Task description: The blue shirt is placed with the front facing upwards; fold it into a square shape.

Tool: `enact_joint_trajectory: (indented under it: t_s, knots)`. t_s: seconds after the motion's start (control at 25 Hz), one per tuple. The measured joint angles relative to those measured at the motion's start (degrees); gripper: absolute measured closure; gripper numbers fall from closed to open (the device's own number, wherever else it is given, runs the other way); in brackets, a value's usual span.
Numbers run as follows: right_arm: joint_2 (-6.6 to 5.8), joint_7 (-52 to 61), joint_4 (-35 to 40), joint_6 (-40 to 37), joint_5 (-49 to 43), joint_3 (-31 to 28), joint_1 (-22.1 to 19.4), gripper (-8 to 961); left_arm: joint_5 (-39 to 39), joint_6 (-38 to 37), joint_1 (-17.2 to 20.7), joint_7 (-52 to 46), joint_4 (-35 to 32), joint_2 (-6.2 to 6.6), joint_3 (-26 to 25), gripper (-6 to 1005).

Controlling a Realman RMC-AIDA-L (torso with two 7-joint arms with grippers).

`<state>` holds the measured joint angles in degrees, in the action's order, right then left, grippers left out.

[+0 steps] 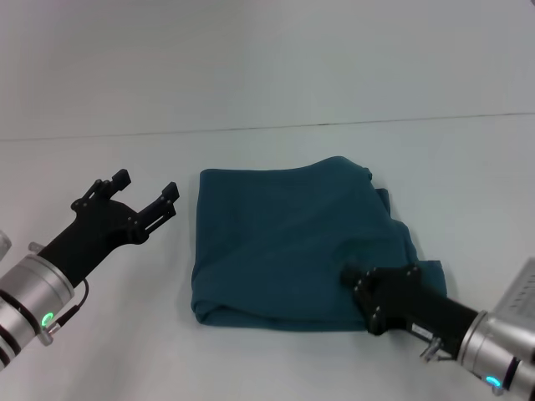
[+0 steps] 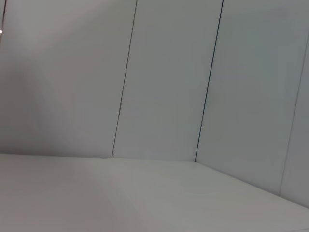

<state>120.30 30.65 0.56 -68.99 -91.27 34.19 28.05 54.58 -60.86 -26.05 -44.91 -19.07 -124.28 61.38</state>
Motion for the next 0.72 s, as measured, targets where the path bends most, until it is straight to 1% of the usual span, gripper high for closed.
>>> enact_joint_trajectory:
  t_s: [0.12,0.28,0.44,0.56,0.72]
  knots:
    - [0.02,-0.27,-0.7,2.81,0.18,-0.6,-0.13,937,0.0,0.14,-0.07,0.0,0.0,0.0,0.07,111]
    - [-0.12,0.05,-0.53,5.02,1.35,-2.32,-1.61,935,0.0,0.15,-0.07,0.0,0.0,0.0,0.06,111]
    - [-0.18,0.0,-0.38,6.15,1.72,-5.34,-2.98,933,0.0,0.15,-0.06,0.0,0.0,0.0,0.06,112]
    - [-0.19,0.11,-0.6,3.92,2.89,-8.03,-4.05,931,0.0,0.25,-0.1,0.0,0.0,0.04,0.05,112]
    - [-0.17,0.32,-0.78,-2.95,3.97,-9.57,-4.7,929,0.0,0.3,-0.12,0.0,0.0,0.1,0.05,112]
